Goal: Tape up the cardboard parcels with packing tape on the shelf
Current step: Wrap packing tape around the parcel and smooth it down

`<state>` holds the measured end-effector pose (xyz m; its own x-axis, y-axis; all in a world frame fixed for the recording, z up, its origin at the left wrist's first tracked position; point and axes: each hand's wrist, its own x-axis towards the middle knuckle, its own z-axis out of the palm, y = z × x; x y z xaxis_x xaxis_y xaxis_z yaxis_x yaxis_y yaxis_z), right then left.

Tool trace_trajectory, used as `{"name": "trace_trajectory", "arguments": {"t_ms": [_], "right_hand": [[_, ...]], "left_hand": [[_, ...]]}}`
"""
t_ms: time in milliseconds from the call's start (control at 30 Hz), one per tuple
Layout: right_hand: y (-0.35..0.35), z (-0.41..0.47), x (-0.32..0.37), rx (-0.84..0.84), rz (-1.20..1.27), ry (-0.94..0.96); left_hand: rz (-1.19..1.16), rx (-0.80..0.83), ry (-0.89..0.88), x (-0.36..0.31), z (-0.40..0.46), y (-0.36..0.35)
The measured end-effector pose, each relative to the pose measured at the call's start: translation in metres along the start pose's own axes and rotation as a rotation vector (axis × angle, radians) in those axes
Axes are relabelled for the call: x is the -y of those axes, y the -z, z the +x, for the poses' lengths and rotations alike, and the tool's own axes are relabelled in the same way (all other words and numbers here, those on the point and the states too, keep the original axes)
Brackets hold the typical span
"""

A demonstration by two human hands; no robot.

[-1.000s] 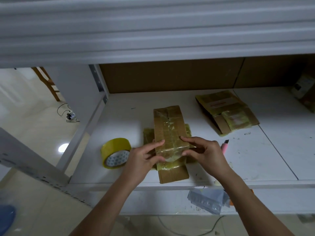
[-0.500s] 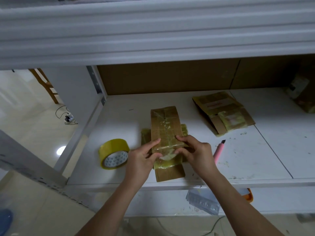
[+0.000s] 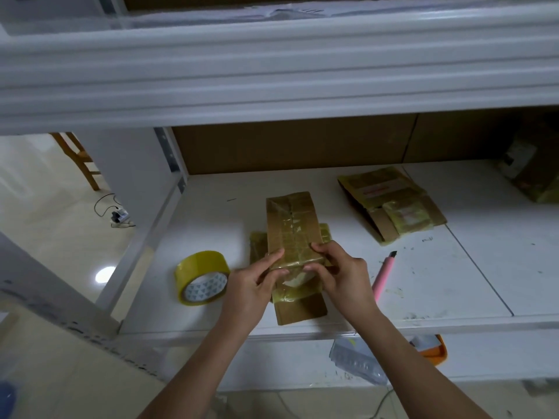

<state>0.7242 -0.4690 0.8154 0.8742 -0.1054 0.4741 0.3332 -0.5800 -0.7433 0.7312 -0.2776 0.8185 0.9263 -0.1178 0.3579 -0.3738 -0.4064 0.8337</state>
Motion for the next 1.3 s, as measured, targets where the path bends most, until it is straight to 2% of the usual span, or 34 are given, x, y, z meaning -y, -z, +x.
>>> {"name": "trace_trajectory", "arguments": {"t_ms": [233,367,467,533,667,733,800,833,933,1033,1100,1167,1233,1300], "right_hand": [[0.002,0.008,0.005,0.055,0.001,-0.054],[0.027,0.038,-0.001,0.202,0.083,-0.058],[0.040,0.049,0.001,0.235,0.096,-0.120],[0.040,0.044,0.007,0.170,0.045,-0.199],[0.032,0.020,0.024,-0.124,-0.084,-0.348],[0.030,0.014,0.031,-0.066,-0.041,-0.404],[0.030,0.015,0.039,0.070,0.086,-0.488],[0.031,0.017,0.039,0.080,0.119,-0.500],[0.040,0.026,0.026,-0.044,0.002,-0.508],[0.039,0.023,0.021,-0.129,-0.107,-0.469],[0.032,0.017,0.024,-0.108,-0.132,-0.435],[0.026,0.015,0.027,-0.041,-0.015,-0.463],[0.028,0.017,0.024,-0.069,0.212,-0.476],[0.032,0.019,0.024,-0.053,0.335,-0.441]], "left_hand": [[0.115,0.004,0.011,-0.009,0.002,0.006],[0.334,-0.205,-0.056,-0.022,0.035,0.023],[0.431,-0.140,0.038,-0.023,0.066,0.032],[0.374,-0.054,0.131,-0.022,0.080,0.032],[0.069,0.088,0.379,-0.025,0.104,0.029],[-0.016,0.130,0.442,-0.023,0.112,0.029],[-0.055,0.098,0.448,-0.021,0.115,0.026],[-0.036,0.048,0.441,-0.022,0.114,0.026],[0.154,-0.056,0.422,-0.021,0.111,0.026],[0.079,0.009,0.403,-0.014,0.107,0.022],[-0.007,0.095,0.388,-0.016,0.103,0.019],[-0.076,0.124,0.386,-0.019,0.100,0.019],[-0.088,0.116,0.373,-0.018,0.094,0.023],[-0.100,0.182,0.328,-0.013,0.081,0.025]]}}
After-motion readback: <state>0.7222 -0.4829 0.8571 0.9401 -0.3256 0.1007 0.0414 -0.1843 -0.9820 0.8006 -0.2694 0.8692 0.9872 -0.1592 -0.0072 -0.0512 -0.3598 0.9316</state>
